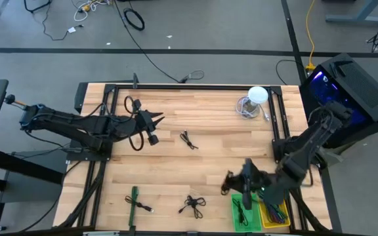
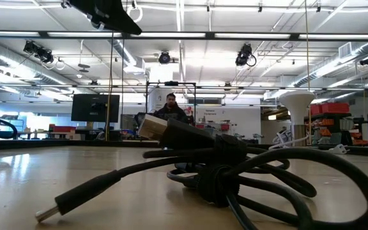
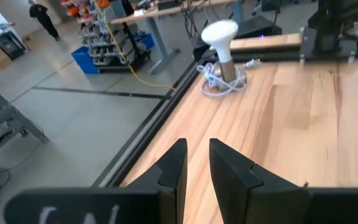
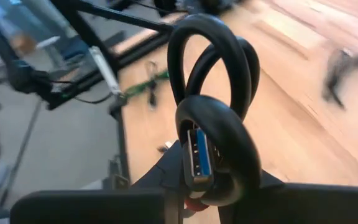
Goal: Pick & Place USB Port
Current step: Put the black charger cable into the green basket
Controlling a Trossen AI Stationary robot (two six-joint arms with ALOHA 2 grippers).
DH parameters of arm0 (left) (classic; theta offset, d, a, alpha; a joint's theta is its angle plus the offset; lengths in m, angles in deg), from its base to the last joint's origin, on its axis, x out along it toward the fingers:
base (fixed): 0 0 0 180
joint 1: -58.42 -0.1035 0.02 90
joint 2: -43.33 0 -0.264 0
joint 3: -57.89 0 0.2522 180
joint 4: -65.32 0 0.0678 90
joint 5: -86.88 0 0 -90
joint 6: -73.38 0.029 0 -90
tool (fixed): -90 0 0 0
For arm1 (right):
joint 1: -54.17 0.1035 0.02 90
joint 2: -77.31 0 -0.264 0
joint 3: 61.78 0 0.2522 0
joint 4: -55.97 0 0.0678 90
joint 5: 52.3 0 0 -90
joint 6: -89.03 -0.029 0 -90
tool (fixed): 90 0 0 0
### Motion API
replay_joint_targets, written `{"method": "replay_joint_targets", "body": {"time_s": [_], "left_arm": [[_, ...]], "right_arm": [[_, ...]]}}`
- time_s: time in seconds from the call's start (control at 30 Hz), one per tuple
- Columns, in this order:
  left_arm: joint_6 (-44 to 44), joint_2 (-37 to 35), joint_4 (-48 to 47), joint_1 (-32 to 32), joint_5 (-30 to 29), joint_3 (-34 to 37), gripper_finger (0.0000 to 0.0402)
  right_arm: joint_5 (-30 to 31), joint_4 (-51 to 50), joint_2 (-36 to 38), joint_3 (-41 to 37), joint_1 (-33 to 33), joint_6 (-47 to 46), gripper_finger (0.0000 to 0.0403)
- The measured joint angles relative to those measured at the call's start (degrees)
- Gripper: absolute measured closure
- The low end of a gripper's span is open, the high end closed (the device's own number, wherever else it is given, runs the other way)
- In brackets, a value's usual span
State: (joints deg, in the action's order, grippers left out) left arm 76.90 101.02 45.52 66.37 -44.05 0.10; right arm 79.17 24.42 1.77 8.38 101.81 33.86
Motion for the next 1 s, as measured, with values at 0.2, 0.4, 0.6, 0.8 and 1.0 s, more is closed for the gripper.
{"method": "replay_joint_targets", "body": {"time_s": [0.2, 0.4, 0.6, 0.8, 1.0], "left_arm": [[-0.3, 0.0, -1.2, 0.0, 0.0, 0.0, 0.0330], [-0.4, 0.0, -1.8, 0.0, 0.0, 0.0, 0.0330], [-0.6, 0.0, -3.7, -0.2, 0.0, 0.0, 0.0330], [-1.4, 0.0, -4.7, -0.2, 0.0, 0.0, 0.0330], [-1.4, 0.0, -4.8, -0.2, 0.0, 0.0, 0.0330]], "right_arm": [[8.3, -4.9, -1.0, -0.1, 10.0, -15.4, 0.0358], [12.2, -13.0, -1.0, 0.0, 16.6, -29.1, 0.0358], [4.3, -20.9, -3.8, 0.0, 18.8, -43.8, 0.0358], [-7.3, -18.0, -10.1, 0.0, 18.8, -48.5, 0.0358], [-12.2, -10.7, -14.9, 0.0, 18.8, -49.4, 0.0358]]}}
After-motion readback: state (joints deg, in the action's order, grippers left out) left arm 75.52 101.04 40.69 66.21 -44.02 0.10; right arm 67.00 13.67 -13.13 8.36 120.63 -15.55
